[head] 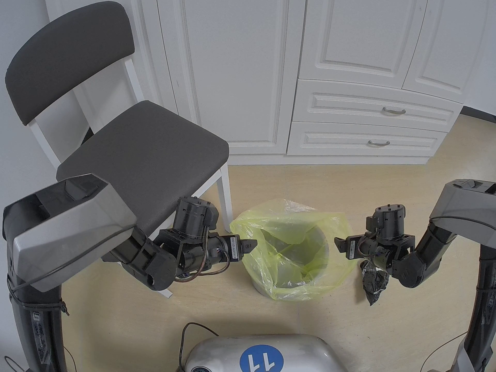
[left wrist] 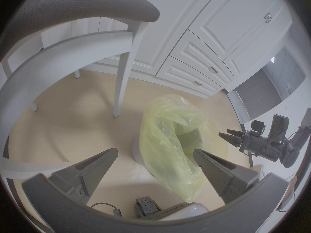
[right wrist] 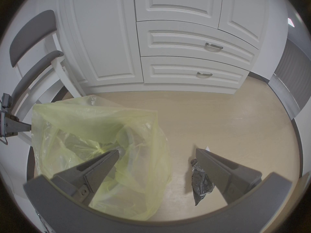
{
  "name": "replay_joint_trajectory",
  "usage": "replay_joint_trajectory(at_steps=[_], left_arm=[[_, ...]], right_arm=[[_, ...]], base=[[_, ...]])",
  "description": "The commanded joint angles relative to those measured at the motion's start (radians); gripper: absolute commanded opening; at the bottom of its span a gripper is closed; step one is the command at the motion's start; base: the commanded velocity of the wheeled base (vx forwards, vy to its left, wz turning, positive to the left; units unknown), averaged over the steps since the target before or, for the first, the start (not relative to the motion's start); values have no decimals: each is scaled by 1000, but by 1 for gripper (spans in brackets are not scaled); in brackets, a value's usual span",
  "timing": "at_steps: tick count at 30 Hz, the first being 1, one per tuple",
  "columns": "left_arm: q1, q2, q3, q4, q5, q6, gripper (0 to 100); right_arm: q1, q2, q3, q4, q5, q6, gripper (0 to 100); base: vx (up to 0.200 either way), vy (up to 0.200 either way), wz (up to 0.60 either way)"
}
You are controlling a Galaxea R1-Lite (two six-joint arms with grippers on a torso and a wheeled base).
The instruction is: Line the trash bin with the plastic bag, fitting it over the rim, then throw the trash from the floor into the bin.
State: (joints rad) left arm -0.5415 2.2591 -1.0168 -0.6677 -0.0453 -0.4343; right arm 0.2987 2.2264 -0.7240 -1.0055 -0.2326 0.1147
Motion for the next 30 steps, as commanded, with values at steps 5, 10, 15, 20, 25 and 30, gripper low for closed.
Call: replay_joint_trajectory(at_steps=[5, 10, 15, 20, 25, 30], left_arm=[[-23, 154, -184, 14, 65, -34, 100], [-18, 229, -304, 43, 107, -90, 100], [-5, 269, -396, 95, 130, -135, 100], [-2, 303, -463, 106, 165, -147, 100], [5, 344, -534, 94, 219, -152, 100], [17, 402, -634, 105, 278, -173, 100]], right_arm=[[-9, 193, -144, -7, 2, 13, 100], [-33, 279, -295, -5, -37, 97, 100], [-52, 315, -391, -11, -57, 152, 100], [-64, 351, -462, -18, -79, 178, 100], [-62, 435, -591, -10, -114, 246, 100], [-56, 492, -675, -7, -116, 281, 100]], base=[[0, 0, 0], [0, 0, 0], [0, 0, 0], [0, 0, 0], [0, 0, 0], [0, 0, 0]])
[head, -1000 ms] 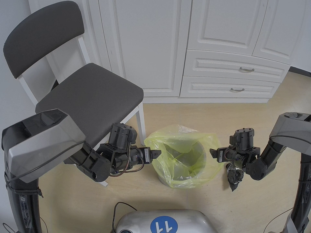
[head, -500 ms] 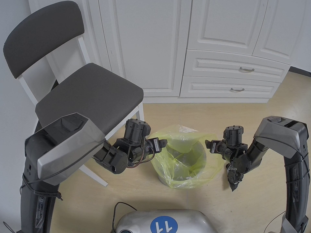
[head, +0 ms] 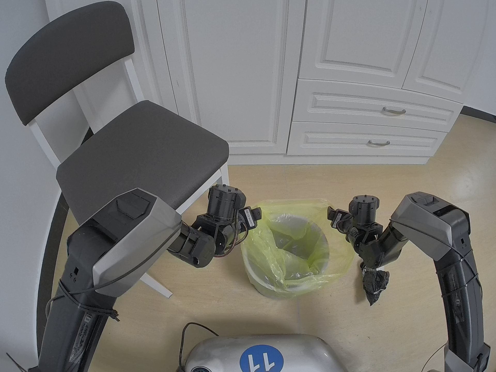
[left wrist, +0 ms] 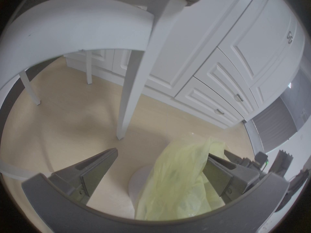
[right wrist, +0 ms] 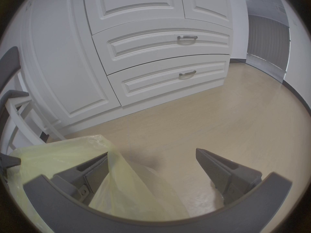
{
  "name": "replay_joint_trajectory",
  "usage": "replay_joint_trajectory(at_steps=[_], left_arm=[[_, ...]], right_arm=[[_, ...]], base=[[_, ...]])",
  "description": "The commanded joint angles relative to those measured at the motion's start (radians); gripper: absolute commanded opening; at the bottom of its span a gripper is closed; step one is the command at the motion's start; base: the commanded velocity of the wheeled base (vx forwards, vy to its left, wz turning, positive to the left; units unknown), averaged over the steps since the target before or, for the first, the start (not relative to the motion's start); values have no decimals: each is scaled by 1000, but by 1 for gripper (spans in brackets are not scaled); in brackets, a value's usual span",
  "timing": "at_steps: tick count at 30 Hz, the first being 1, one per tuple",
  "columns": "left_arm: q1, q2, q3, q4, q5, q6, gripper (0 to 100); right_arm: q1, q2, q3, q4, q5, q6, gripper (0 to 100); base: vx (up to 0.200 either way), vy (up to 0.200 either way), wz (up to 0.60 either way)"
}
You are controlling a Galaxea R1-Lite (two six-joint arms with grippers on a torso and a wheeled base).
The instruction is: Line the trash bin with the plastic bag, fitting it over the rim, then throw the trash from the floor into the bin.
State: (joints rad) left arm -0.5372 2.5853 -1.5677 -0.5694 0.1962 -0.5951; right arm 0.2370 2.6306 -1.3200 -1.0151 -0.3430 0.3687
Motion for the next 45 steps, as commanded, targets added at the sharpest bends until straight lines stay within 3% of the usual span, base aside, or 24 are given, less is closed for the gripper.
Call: replay_joint_trajectory(at_steps=[1, 18, 25, 31, 36, 45], left_arm=[[14, 85, -97, 5, 40, -12, 100], [26, 111, -141, 75, 46, -5, 100], [37, 96, -150, 190, 46, -6, 100], [36, -31, -38, 194, 40, 14, 100], [36, -129, 60, 184, 37, 101, 100], [-18, -238, 215, 180, 31, 170, 100]], right_arm=[[7, 91, -90, 1, -7, 38, 100], [4, 94, -111, 84, -7, 59, 100], [2, 51, -81, 87, -7, 62, 100], [18, -139, 73, 96, 9, 52, 100], [38, -274, 196, 128, 29, -17, 100], [68, -311, 286, 135, 47, -90, 100]], base=[[0, 0, 0], [0, 0, 0], [0, 0, 0], [0, 0, 0], [0, 0, 0], [0, 0, 0]])
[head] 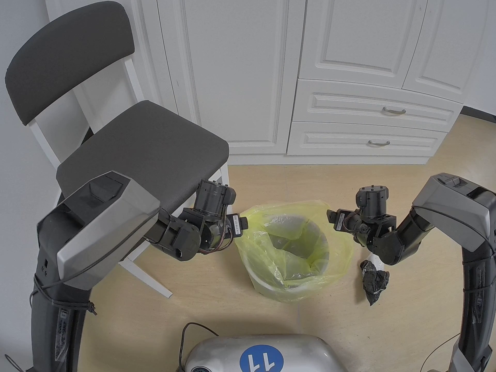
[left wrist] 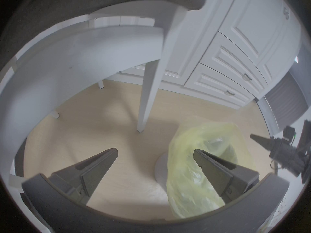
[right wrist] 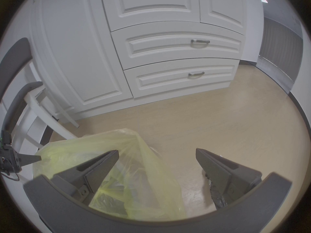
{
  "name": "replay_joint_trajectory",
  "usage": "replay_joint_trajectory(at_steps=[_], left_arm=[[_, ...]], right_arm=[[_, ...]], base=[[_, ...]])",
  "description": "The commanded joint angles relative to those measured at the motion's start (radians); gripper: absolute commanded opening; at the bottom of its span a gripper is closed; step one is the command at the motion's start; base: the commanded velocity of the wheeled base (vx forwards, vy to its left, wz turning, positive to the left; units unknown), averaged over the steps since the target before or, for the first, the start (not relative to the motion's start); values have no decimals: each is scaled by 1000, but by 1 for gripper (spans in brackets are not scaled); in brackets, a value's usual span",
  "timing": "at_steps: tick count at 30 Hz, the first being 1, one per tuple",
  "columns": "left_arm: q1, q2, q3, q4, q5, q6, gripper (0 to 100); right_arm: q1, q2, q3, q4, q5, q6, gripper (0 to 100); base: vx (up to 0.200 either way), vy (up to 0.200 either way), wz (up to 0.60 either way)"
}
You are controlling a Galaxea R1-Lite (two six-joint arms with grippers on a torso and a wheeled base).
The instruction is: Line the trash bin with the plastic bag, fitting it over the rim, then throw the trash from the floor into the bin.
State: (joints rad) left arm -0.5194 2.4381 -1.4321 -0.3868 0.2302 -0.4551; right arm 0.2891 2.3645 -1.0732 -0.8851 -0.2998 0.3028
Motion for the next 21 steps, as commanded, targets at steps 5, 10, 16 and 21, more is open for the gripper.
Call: replay_joint_trajectory(at_steps=[5, 10, 16, 21], left_arm=[[-79, -83, 125, -53, -19, 55, 100], [-102, -4, 107, -53, -11, 55, 100], [-77, -4, 108, 62, -15, 125, 100], [-62, -10, 111, 152, -17, 161, 100]], right_arm=[[15, -54, 81, 72, 4, -97, 100], [10, -60, 110, 212, 4, -162, 100], [-4, -53, 130, 281, 4, -229, 100], [-4, -50, 156, 295, 4, -264, 100]], base=[[0, 0, 0], [0, 0, 0], [0, 0, 0], [0, 0, 0]])
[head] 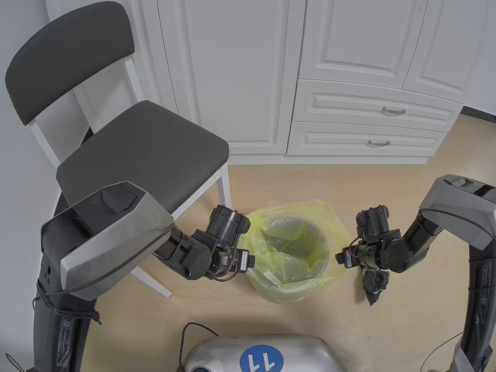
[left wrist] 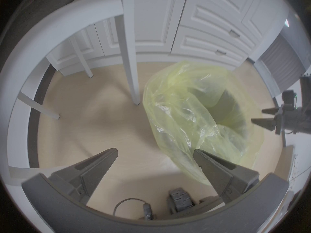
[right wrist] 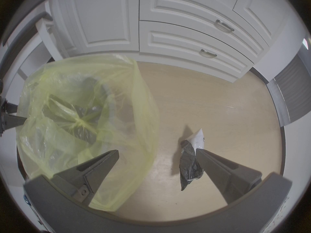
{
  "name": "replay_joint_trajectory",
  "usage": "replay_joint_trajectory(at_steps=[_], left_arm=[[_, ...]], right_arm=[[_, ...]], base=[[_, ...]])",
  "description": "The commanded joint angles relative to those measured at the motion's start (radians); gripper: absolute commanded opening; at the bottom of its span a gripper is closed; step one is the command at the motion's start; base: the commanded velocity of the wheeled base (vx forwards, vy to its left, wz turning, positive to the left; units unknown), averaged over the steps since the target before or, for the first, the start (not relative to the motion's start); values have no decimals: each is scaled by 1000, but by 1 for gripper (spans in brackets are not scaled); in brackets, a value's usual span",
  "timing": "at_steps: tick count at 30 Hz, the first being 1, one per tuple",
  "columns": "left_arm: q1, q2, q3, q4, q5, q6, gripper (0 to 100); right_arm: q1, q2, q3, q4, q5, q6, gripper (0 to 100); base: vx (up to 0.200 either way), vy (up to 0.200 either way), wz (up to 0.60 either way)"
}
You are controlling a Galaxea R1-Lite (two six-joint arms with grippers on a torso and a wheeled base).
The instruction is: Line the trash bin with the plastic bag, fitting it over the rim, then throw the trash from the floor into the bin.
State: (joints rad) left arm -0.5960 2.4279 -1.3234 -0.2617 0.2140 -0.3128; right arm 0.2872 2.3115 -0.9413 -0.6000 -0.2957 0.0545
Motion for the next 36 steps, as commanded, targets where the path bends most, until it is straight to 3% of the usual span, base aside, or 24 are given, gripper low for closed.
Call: replay_joint_trajectory(at_steps=[1, 8, 20, 28, 36], left_arm=[[18, -7, 7, 45, -1, 31, 100], [27, -13, 9, 145, -18, 64, 100], [73, 100, -74, 205, -62, 112, 100], [110, 184, -261, 279, -36, 46, 100], [125, 211, -307, 274, -33, 26, 100]], right_arm=[[-2, -1, 35, 9, 0, -31, 100], [7, 6, 75, 9, 1, -88, 100], [50, 132, 50, 11, -14, -102, 100], [43, 154, -17, 12, -66, -62, 100], [33, 170, -63, 12, -82, -25, 100]], base=[[0, 0, 0], [0, 0, 0], [0, 0, 0], [0, 0, 0], [0, 0, 0]])
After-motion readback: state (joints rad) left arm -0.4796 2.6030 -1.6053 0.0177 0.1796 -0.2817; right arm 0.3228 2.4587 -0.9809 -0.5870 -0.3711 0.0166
